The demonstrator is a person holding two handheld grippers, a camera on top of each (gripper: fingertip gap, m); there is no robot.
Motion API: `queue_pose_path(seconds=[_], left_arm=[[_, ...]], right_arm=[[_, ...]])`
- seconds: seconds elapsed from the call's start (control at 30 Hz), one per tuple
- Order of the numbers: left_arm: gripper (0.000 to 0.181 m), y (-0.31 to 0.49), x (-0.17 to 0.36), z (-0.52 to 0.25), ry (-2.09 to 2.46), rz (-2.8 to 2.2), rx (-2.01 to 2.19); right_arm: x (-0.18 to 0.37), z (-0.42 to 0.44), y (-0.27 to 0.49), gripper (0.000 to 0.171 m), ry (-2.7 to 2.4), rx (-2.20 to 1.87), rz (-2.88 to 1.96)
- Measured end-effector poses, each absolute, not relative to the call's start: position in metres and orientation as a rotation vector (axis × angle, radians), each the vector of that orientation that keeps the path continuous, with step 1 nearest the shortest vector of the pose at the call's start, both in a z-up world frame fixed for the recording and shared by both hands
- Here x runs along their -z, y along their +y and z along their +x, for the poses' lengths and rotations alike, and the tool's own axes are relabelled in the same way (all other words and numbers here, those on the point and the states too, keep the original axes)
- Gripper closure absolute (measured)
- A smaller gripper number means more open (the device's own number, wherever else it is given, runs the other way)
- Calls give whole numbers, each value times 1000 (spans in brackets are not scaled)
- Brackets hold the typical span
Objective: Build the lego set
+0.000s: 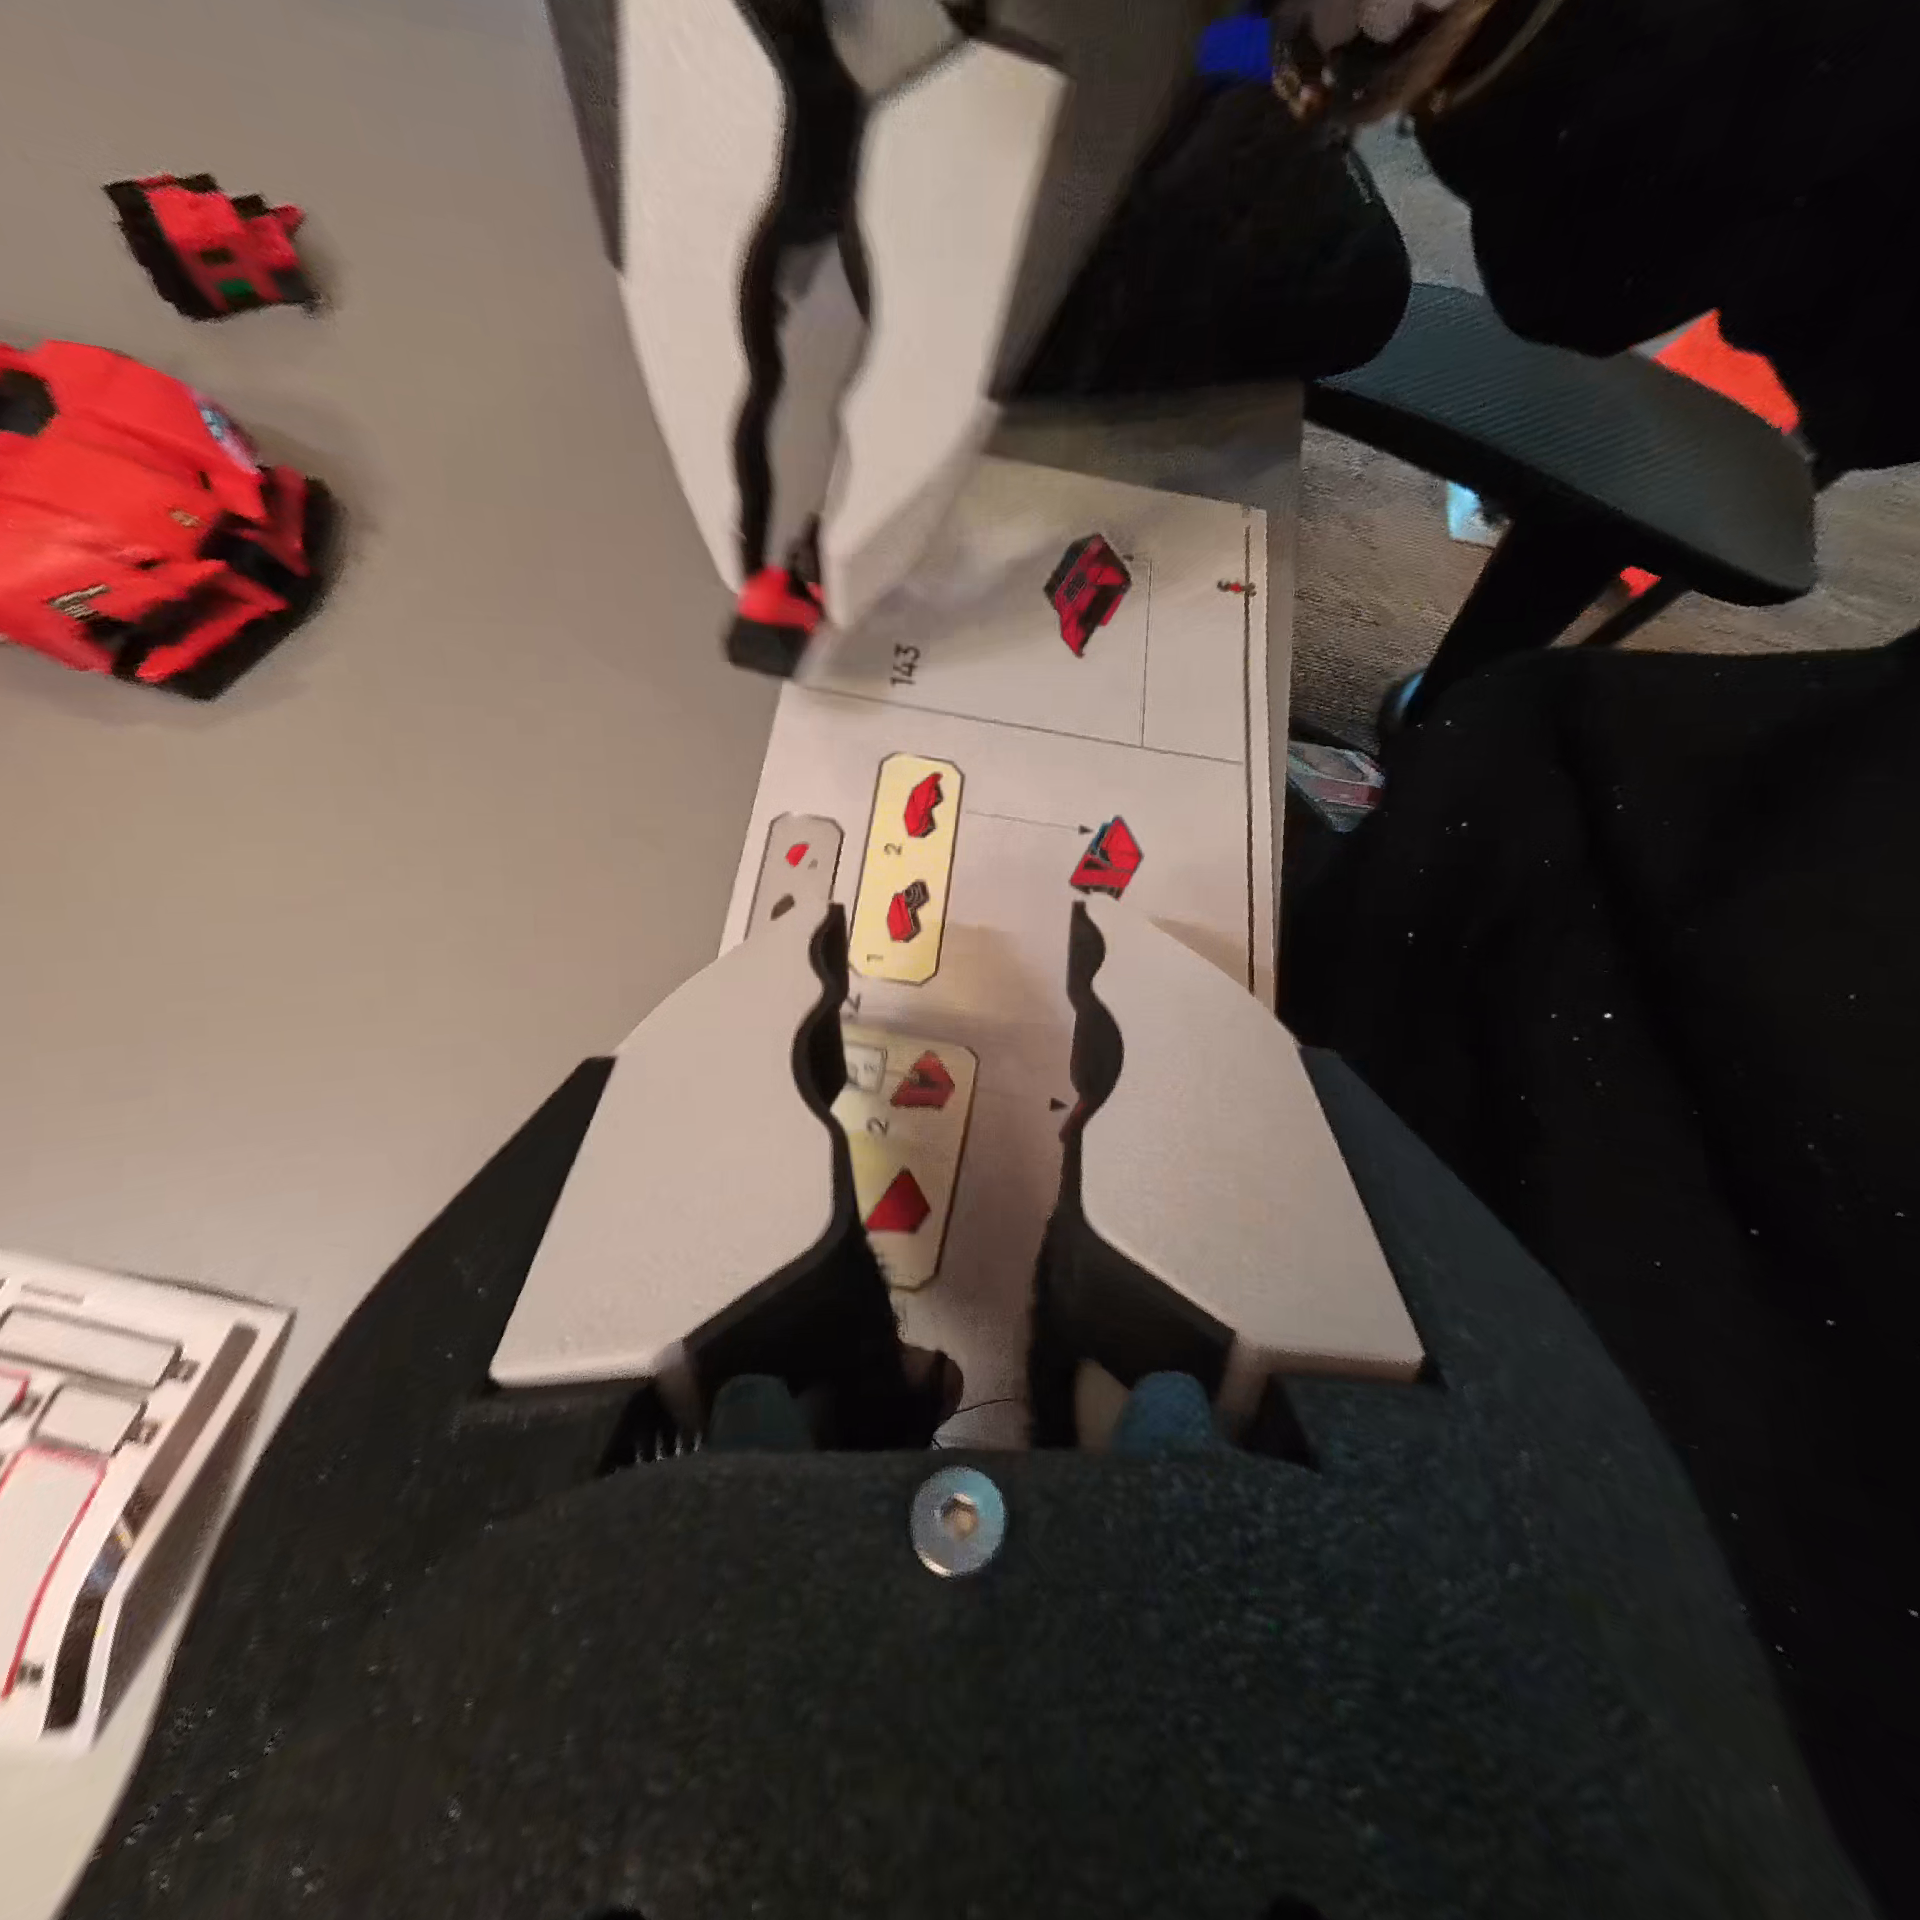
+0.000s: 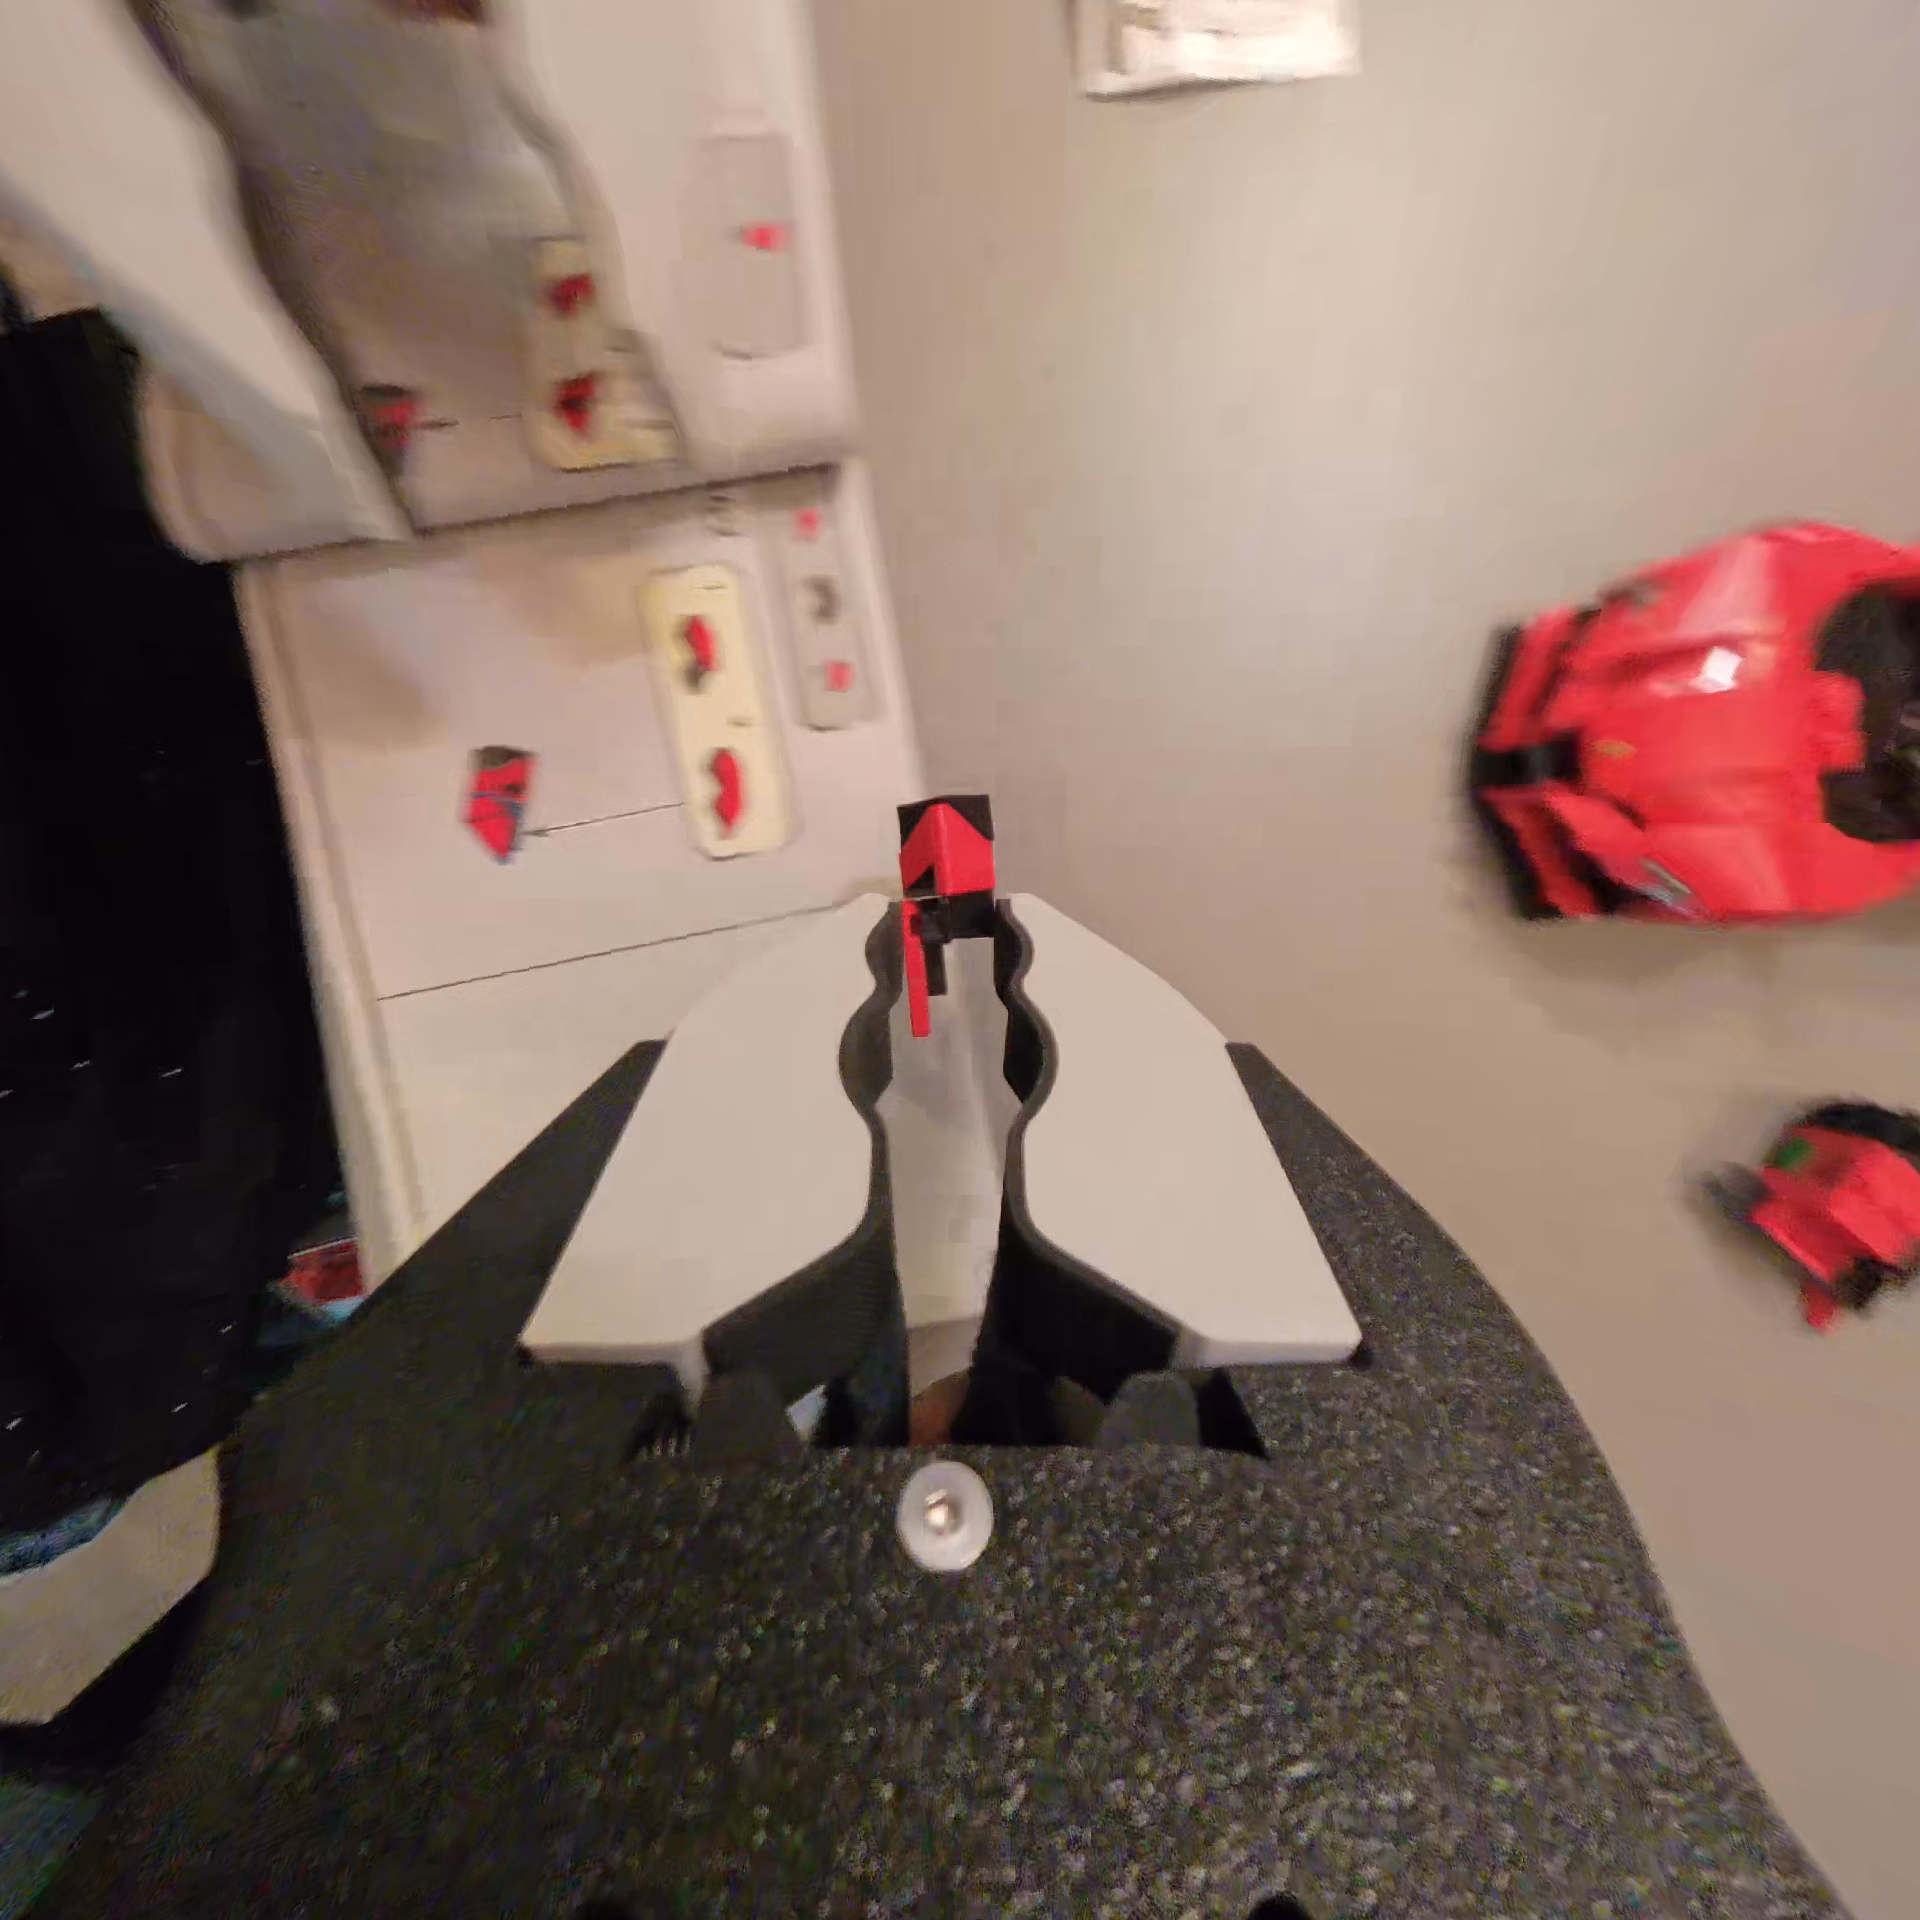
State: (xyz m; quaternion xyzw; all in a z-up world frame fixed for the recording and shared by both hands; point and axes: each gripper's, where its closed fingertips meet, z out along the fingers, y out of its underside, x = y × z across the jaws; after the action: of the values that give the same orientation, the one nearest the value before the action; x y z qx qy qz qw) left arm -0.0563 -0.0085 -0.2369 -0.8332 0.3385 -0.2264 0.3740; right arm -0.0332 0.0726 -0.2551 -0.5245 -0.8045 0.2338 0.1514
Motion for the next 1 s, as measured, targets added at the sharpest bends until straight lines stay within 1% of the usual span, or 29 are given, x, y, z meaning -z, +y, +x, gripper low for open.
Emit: queue_pose_path(seconds=[0.1,0.27,0.33,0.47,0.6,0.67,0.73,0.83,0.93,1.0], left_arm=[[141,-17,236,-59,838,-2123,542],[139,-30,246,-64,796,-2145,485],[139,-34,245,-64,776,-2132,500],[140,-37,239,-71,725,-2101,481],[140,-41,236,-79,693,-2103,438],[141,-43,233,-81,679,-2093,425],[143,-43,231,-85,669,-2082,387],[153,-40,227,-90,656,-2053,348],[165,-37,228,-94,618,-2051,333],[168,-35,233,-94,614,-2060,322]], right_arm=[[265,-39,95,154,-2307,-610,-1588],[277,-39,97,154,-2374,-585,-1608],[275,-35,96,132,-2391,-583,-1625],[260,-27,99,125,-2342,-593,-1579],[252,-9,102,114,-2275,-581,-1646],[248,2,98,114,-2211,-592,-1680],[243,13,87,119,-2119,-635,-1714],[242,32,65,128,-1998,-687,-1742],[250,51,49,128,-1928,-678,-1767],[256,58,43,130,-1902,-665,-1777]])
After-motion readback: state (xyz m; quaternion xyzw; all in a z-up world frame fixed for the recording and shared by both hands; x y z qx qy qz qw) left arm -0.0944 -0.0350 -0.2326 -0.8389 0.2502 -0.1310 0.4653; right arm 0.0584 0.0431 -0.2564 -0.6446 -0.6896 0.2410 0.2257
